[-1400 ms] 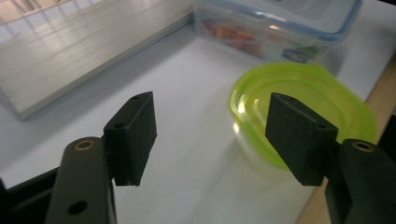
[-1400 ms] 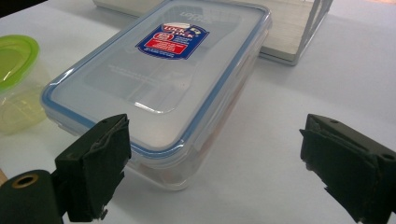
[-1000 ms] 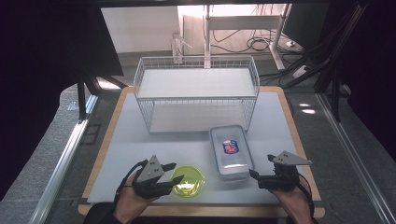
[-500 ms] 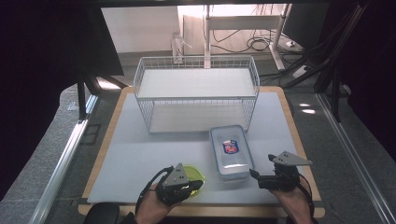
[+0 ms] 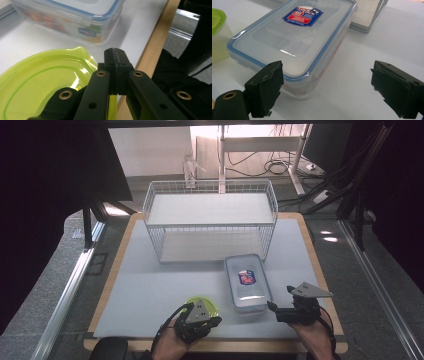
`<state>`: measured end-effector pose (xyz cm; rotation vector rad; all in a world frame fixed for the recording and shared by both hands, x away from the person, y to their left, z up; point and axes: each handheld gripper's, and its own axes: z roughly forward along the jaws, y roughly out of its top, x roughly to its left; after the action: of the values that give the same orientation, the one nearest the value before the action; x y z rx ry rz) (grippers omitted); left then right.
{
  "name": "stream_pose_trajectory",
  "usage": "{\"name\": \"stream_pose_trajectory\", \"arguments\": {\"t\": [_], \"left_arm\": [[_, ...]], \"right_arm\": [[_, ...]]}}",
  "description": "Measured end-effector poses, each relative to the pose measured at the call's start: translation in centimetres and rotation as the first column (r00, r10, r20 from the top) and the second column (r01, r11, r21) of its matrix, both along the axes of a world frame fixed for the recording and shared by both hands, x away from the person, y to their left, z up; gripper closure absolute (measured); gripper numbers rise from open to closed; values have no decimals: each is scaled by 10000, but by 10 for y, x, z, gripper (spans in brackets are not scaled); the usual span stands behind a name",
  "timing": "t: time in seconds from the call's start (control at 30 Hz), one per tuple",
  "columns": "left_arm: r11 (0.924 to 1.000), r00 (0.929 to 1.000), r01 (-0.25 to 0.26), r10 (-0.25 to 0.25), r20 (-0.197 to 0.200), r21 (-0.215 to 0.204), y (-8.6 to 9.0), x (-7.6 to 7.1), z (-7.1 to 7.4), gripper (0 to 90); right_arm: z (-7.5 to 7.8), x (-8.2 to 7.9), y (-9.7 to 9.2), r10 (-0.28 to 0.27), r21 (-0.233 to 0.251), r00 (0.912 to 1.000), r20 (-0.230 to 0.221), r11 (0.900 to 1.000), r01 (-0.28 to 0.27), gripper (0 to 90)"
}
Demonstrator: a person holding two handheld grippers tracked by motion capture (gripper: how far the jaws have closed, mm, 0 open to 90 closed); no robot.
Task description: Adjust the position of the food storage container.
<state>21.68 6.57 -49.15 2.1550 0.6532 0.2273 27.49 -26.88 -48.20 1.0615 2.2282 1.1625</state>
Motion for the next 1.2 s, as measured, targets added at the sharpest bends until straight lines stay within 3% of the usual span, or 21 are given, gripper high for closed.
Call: {"name": "stream_pose_trajectory", "arguments": {"t": [0.33, 0.73, 1.2], "left_arm": [[9986, 9987, -518, 518, 9, 132, 15, 10, 0, 900], [9922, 9928, -1197, 1197, 22, 357, 46, 24, 1, 900], [9706, 9731, -2301, 2301, 87, 700, 92, 39, 1, 900]], "right_arm": [[1, -1, 0, 35, 39, 10000, 91, 10000, -36, 115], [1, -1, -1, 29, 25, 9999, 112, 10000, -29, 123], [1, 0, -1, 20, 38, 10000, 16, 10000, -20, 132]]}}
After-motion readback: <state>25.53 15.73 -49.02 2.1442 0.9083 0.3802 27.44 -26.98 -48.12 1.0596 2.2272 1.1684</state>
